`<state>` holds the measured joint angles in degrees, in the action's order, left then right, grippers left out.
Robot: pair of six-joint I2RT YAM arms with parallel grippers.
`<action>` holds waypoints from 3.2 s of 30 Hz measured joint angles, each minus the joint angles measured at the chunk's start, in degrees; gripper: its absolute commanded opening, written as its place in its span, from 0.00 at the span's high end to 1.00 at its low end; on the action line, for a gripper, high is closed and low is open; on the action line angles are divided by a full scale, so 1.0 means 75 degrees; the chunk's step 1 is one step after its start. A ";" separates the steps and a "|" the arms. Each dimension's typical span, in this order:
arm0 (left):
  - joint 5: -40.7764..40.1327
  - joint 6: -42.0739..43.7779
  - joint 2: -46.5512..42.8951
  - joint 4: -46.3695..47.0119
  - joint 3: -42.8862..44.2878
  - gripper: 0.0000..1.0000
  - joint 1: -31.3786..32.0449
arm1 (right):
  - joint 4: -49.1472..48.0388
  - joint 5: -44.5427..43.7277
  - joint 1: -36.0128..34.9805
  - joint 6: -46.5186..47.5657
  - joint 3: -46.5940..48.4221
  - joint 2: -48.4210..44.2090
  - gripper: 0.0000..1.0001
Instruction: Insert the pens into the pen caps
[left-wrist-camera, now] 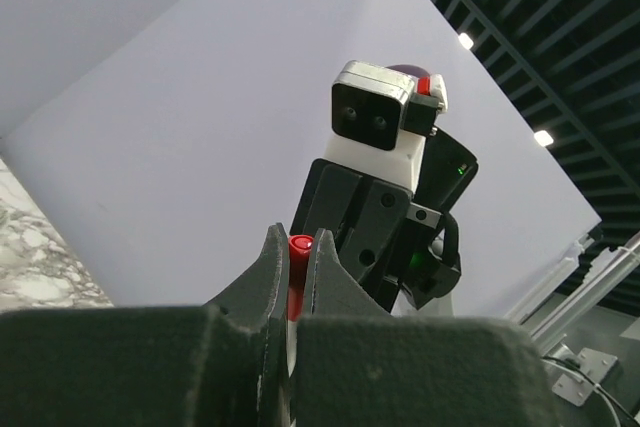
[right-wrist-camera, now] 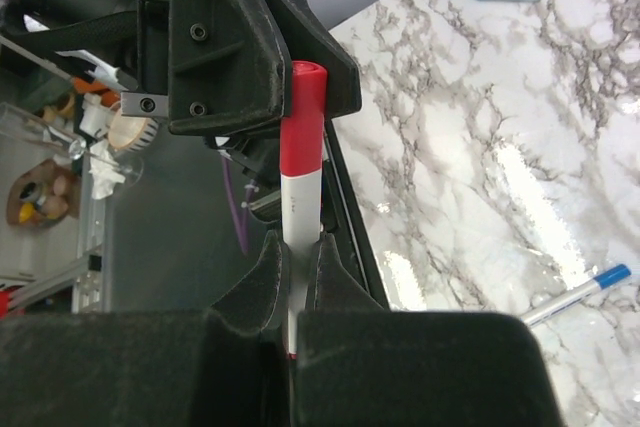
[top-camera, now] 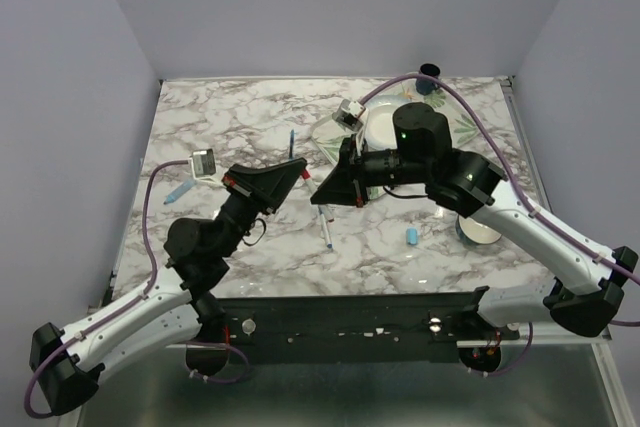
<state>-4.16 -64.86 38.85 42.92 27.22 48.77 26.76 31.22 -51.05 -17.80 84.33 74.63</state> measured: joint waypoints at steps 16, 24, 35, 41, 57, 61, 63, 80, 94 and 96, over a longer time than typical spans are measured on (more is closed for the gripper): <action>-0.0356 0.0752 -0.0271 -0.0629 0.0067 1.00 0.0592 | -0.0114 0.0143 0.0108 0.0589 -0.0557 -0.0452 0.99; -0.0825 0.1402 0.0315 -0.1040 0.0784 1.00 0.0871 | 0.1606 0.0612 0.0632 0.0152 0.0901 0.0207 0.99; -0.0647 0.0985 0.1110 0.0152 0.0796 1.00 0.0956 | 0.2626 0.1032 0.0991 0.0615 0.1591 0.0361 0.99; -0.0554 0.0143 0.1341 0.0930 0.0434 1.00 0.0956 | 0.2873 0.1303 0.1070 0.0676 0.1524 0.0332 0.99; 0.1976 0.1157 0.1309 -0.4823 0.2728 1.00 -0.0353 | -0.3316 0.0731 0.1594 -0.0105 -0.3322 -0.2197 0.34; 0.1673 0.2186 0.1597 -0.6525 0.3657 1.00 -0.0746 | -0.2699 0.0050 0.1603 -0.0391 -0.4415 -0.3488 0.27; 0.1166 0.2562 0.1702 -0.7137 0.3873 1.00 -0.0848 | -0.2448 -0.0452 0.1600 -0.0670 -0.4911 -0.4220 0.22; -0.1515 0.3182 0.5327 -0.9518 0.3293 0.92 -0.1262 | -0.0953 -0.2463 0.1609 -0.1719 -0.5555 -0.5327 0.14; -0.1285 0.2544 0.7070 -0.9372 0.3652 0.52 -0.1591 | -0.0924 -0.2468 0.1606 -0.1702 -0.5508 -0.5208 0.14; -0.1285 0.2521 0.7076 -0.9541 0.3858 0.41 -0.1670 | -0.0921 -0.2471 0.1609 -0.1684 -0.5508 -0.5208 0.14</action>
<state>-13.80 -45.95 91.92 -28.64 56.16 36.25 19.86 12.69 -38.98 -30.44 43.03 35.57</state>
